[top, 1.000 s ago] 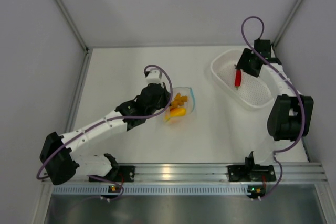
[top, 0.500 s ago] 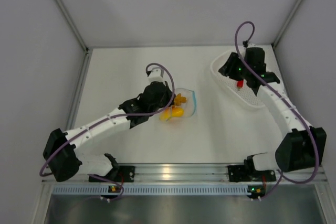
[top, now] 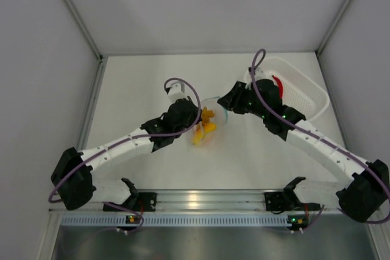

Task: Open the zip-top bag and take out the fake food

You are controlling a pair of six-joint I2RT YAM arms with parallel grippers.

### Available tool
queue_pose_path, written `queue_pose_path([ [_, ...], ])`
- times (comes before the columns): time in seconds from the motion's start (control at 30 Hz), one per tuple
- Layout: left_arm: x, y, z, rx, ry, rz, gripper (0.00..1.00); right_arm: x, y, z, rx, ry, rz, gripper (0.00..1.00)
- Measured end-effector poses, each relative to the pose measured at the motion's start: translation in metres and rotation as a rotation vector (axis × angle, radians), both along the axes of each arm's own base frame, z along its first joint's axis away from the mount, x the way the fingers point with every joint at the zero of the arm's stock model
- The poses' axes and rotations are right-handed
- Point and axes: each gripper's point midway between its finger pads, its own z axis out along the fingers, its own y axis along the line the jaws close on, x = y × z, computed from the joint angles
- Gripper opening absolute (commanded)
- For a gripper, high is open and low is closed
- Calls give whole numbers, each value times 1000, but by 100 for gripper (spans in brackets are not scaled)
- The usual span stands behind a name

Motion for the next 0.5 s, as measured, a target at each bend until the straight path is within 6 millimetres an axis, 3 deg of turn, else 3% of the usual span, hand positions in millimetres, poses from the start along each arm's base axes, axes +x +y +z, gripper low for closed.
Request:
queue_pose_path([
  [0.13, 2, 2, -6, -34, 2, 36, 0, -7, 24, -1, 22, -1, 30, 38],
  [0.3, 2, 4, -12, -52, 10, 57, 0, -13, 53, -29, -3, 51, 78, 38],
  [0.5, 4, 3, -8, -83, -1, 75, 0, -9, 61, -61, -60, 98, 47, 39],
])
